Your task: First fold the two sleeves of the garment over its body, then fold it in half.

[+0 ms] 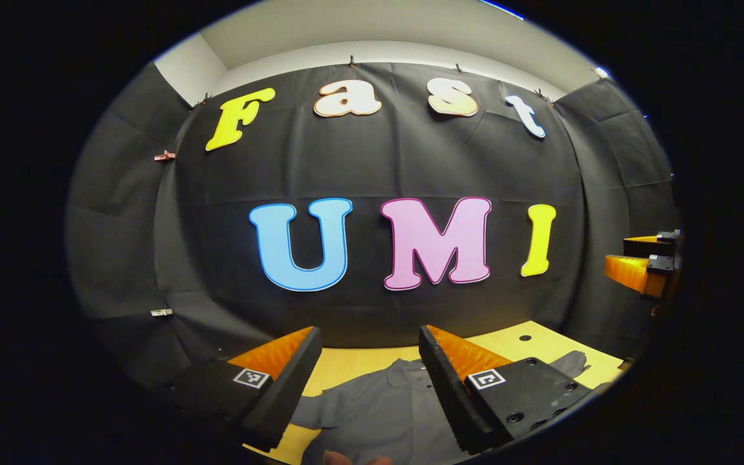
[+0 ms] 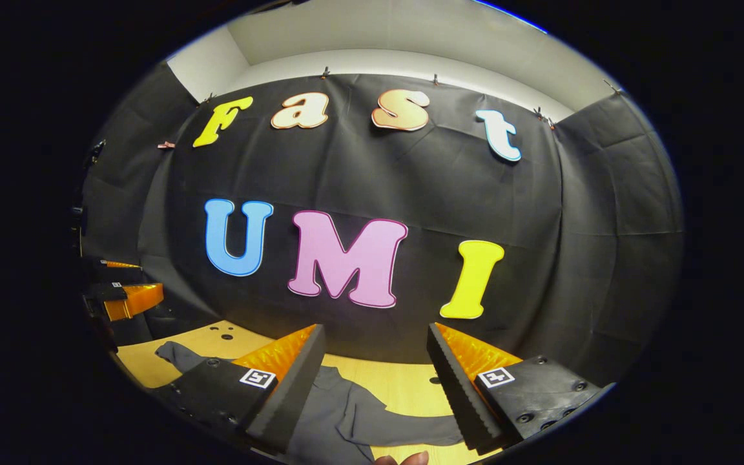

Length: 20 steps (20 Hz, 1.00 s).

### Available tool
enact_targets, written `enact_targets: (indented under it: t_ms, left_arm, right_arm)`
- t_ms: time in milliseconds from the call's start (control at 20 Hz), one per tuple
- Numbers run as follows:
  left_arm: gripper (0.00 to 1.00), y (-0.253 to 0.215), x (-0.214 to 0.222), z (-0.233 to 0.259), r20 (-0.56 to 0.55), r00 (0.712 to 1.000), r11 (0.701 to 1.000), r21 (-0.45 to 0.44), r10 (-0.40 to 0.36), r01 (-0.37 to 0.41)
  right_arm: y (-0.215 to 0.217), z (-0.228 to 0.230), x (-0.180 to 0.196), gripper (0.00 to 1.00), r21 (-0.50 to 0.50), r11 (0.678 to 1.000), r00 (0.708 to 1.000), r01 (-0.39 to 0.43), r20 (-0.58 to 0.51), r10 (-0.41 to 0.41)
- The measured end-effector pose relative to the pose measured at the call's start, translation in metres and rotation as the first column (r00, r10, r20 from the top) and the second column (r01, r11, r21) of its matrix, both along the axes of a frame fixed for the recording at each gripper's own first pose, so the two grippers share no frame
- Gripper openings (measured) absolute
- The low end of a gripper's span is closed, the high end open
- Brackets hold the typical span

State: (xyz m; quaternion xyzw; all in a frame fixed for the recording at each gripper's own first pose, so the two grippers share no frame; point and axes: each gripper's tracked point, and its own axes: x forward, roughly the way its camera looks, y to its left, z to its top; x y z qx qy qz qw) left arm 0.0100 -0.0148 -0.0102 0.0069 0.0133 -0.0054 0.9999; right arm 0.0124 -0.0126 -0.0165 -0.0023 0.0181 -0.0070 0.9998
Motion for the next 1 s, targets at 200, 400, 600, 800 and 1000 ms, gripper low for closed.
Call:
enact_targets:
  t_ms: [200,400,600,800,1000]
  left_arm:
    - [0.95,-0.005,0.0,-0.005,-0.017,1.0,1.0,0.009,-0.001,0.001]
    - [0.95,-0.01,0.0,-0.01,-0.026,1.0,0.999,0.036,0.011,-0.01]
    - [0.94,-0.018,0.001,-0.016,-0.054,0.998,0.999,0.036,0.029,-0.027]
    - [0.94,-0.028,0.005,-0.026,-0.096,0.994,0.999,0.008,0.051,-0.05]
    - [0.94,-0.034,0.013,-0.038,-0.129,0.987,0.996,0.025,0.092,-0.09]
  right_arm:
    - [-0.037,-0.039,0.01,0.98,0.008,0.999,0.994,0.051,-0.102,-0.05]
    - [-0.087,-0.097,0.023,0.98,0.087,0.988,0.966,0.127,-0.238,-0.103]
    - [-0.125,-0.158,0.035,0.98,0.103,0.977,0.93,0.186,-0.341,-0.141]
    - [-0.153,-0.235,0.045,0.98,0.029,0.983,0.881,0.183,-0.448,-0.151]
    - [-0.169,-0.292,0.052,0.97,0.031,0.985,0.833,0.169,-0.539,-0.126]
